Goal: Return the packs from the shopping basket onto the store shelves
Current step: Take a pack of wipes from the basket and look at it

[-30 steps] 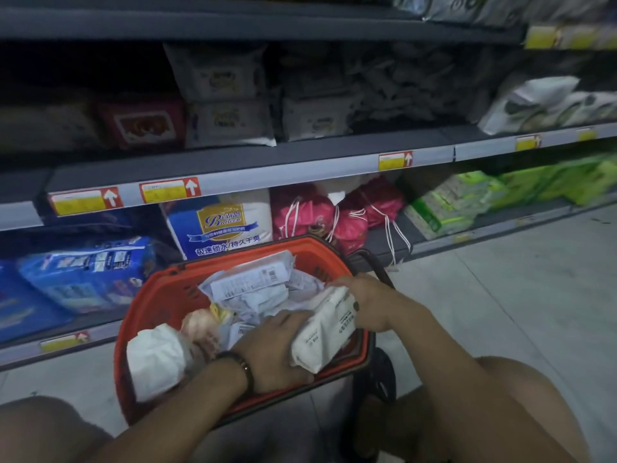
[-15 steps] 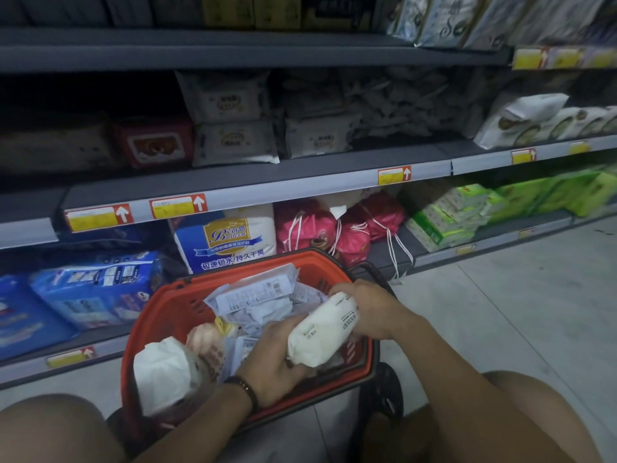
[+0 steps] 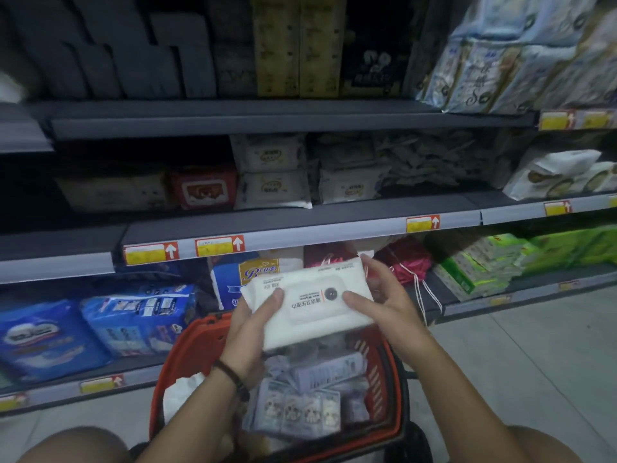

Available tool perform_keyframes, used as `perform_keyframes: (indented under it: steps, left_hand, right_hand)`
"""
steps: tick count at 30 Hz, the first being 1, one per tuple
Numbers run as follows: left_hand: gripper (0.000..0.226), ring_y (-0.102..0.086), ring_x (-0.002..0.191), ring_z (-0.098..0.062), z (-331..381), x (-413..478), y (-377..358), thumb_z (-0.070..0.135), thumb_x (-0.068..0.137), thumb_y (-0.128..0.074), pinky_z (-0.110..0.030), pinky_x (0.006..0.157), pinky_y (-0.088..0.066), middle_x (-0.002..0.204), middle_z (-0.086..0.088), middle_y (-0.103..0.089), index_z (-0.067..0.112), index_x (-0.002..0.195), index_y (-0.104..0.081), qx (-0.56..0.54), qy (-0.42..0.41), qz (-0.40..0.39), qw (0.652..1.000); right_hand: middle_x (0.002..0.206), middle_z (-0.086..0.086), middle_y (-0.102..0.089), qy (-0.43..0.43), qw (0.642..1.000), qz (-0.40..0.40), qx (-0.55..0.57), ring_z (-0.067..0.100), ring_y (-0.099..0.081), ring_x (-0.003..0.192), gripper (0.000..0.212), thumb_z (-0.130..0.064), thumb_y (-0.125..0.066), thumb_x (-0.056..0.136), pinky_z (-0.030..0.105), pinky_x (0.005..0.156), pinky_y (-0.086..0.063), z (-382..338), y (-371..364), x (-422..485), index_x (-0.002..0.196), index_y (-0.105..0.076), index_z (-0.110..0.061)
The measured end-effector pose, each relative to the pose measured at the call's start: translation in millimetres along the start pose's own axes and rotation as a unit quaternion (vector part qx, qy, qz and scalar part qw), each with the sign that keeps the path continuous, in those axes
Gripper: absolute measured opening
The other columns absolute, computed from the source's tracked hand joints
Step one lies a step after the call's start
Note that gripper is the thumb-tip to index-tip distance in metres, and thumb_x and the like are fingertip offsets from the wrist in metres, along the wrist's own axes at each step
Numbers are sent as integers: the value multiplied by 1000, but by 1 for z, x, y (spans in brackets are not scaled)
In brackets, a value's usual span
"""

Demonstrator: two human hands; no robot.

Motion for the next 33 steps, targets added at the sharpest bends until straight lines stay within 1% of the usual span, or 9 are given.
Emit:
perform_keyframes:
  steps: [3, 5, 8, 13, 18, 22, 26, 29, 33]
  left_hand:
    - [71, -73, 88, -36, 16, 4, 9, 51, 79, -72, -33, 52, -57, 123, -18, -74, 15, 139, -57, -35, 24, 2, 999]
    - [81, -71, 88, -36, 27, 6, 16, 61, 79, -70, -34, 50, -56, 128, -18, -71, 17, 144, -50, -35, 31, -1, 999]
    - [90, -74, 101, -40, 46, 4, 24, 63, 75, -75, -46, 57, -63, 135, -17, -67, 22, 148, -41, -36, -2, -17, 999]
    - [81, -75, 104, -31, 61, -8, 35, 11, 74, -86, -46, 76, -64, 130, -18, -68, 23, 144, -47, -25, -85, 1, 996]
    - [94, -65, 124, -36, 92, -21, 65, 37, 65, -95, -60, 108, -47, 135, -14, -68, 25, 148, -52, 6, -143, 17, 990]
    - [72, -73, 103, -32, 129, -36, 87, 31, 69, -90, -56, 90, -57, 122, -18, -74, 19, 135, -64, 25, -184, 56, 981]
    - [61, -72, 108, -38, 187, -44, 108, 28, 71, -90, -63, 95, -55, 119, -18, -75, 19, 128, -70, 38, -247, 108, 962]
    - [60, -73, 100, -31, 237, -48, 127, 26, 75, -90, -57, 87, -59, 114, -15, -77, 19, 130, -66, 46, -297, 144, 943]
    - [67, -75, 93, -25, 304, -52, 161, 38, 64, -89, -66, 79, -60, 110, -12, -75, 21, 122, -60, 53, -344, 205, 915]
  right_hand:
    - [147, -3, -63, 21, 990, -133, 34, 26, -65, 131, 101, -11, -92, 76, 55, 102, -57, -9, -15, -1, 156, -43, -49]
    - [145, 0, -66, 25, 986, -151, 68, 31, -68, 126, 104, 3, -89, 78, 60, 97, -58, -9, -28, 1, 157, -42, -47]
    - [134, 6, -73, 19, 992, -64, 103, 31, -72, 119, 87, -14, -95, 72, 57, 93, -61, -4, -48, 12, 146, -57, -41]
    - [114, 3, -80, 25, 989, -6, 148, 23, -78, 102, 49, -27, -88, 79, 40, 79, -65, -13, -79, 10, 124, -69, -25]
    - [121, 1, -78, 40, 985, -44, 164, 23, -76, 108, 48, -35, -76, 89, 44, 85, -62, -28, -110, -3, 136, -66, -29]
    - [129, -4, -76, 64, 985, -95, 131, 18, -74, 117, 67, -42, -86, 81, 32, 90, -62, -56, -137, -4, 143, -62, -35]
    - [128, -14, -76, 131, 985, -107, 32, 3, -71, 116, 77, -25, -89, 79, 12, 86, -56, -109, -176, 10, 148, -58, -40]
    - [138, -21, -67, 214, 973, -77, -41, -5, -63, 125, 82, -25, -96, 72, 17, 100, -52, -157, -212, 23, 144, -61, -43]
    - [118, -29, -71, 253, 958, -133, -22, -3, -70, 107, 83, -21, -103, 62, 21, 82, -57, -209, -272, 48, 123, -54, -49]
Point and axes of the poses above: each hand's wrist, its own x-axis towards the middle knuckle, its own y-axis out of the back of the hand, z = x × y, the point moved 3 cm from there along x, towards the middle knuckle
